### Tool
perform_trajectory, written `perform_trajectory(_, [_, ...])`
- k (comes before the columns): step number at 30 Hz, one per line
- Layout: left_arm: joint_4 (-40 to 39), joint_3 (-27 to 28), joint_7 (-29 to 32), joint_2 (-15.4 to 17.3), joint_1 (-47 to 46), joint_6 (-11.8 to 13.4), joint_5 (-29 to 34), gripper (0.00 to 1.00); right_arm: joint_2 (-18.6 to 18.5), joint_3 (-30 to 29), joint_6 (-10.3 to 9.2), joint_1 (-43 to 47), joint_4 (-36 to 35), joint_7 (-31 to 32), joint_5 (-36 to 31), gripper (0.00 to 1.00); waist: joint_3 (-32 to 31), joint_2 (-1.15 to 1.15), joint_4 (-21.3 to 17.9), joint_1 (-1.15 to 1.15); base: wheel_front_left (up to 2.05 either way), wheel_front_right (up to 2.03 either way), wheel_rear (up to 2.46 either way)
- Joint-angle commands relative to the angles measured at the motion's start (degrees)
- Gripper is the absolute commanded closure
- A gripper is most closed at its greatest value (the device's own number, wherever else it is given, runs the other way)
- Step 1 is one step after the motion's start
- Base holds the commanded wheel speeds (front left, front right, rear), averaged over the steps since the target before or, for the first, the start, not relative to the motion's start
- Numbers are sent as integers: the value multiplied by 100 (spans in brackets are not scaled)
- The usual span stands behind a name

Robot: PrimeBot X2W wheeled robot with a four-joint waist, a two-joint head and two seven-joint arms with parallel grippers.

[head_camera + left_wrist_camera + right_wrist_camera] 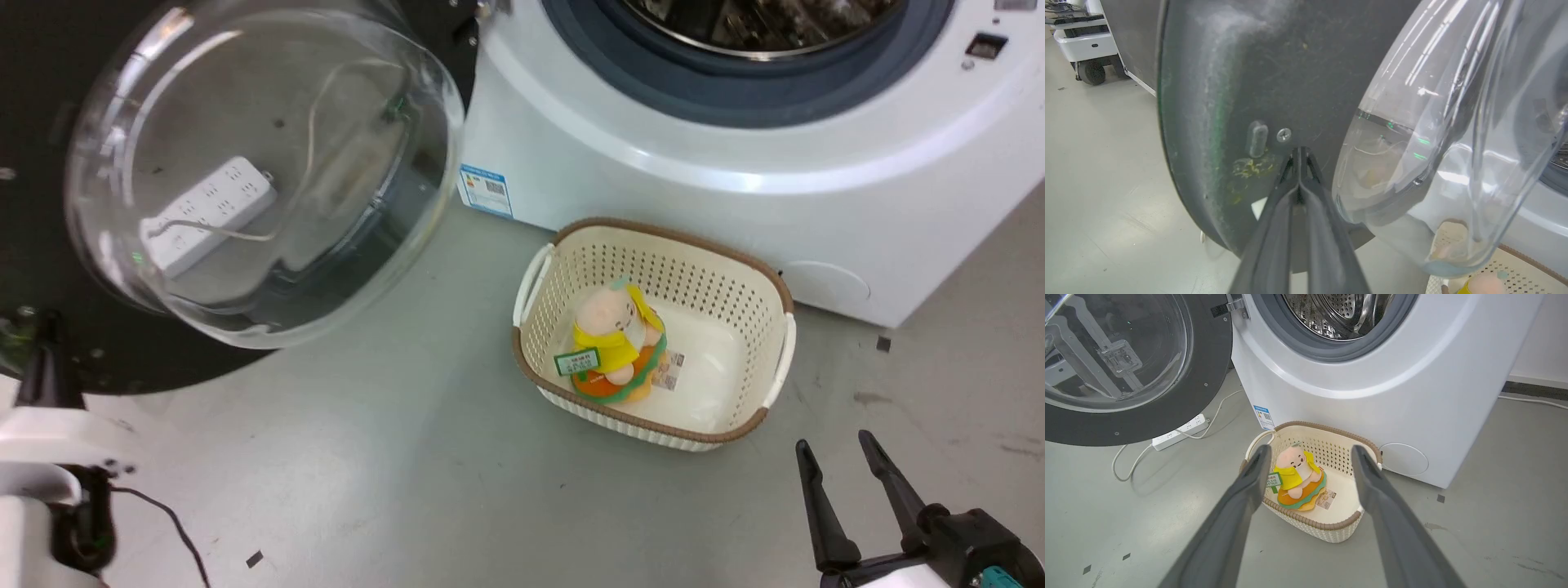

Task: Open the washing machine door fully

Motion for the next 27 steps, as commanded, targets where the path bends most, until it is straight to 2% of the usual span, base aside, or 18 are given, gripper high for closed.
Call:
perform_trajectory(1, [43,41,-31,35,-98,-14,-25,100,-42,-5,6,-66,-32,-26,13,0,57,0,-43,-1,0,0,0])
perform_trajectory(5, [505,215,-43,167,-449,-157,-58,100,-72,-12,6,-101,-31,-26,9,0,158,0,-85,-1,0,0,0])
perform_trajectory(12, [550,475,-45,128,-601,-268,219,100,-71,-17,6,-130,-8,-26,8,0,128,0,-121,-1,0,0,0])
perform_trajectory(13, [436,507,-46,24,-503,-335,440,100,-34,-19,6,-130,13,-26,43,0,-3,0,-149,-1,0,0,0])
perform_trajectory(19, [-91,217,-46,-381,-52,-468,854,100,94,-76,6,-80,89,-26,262,0,-512,0,-271,-1,0,0,0])
perform_trajectory(27, [-1027,-317,-46,-1137,850,-523,1049,100,214,-330,6,-78,-42,-26,240,0,-1215,0,-710,-1,0,0,0])
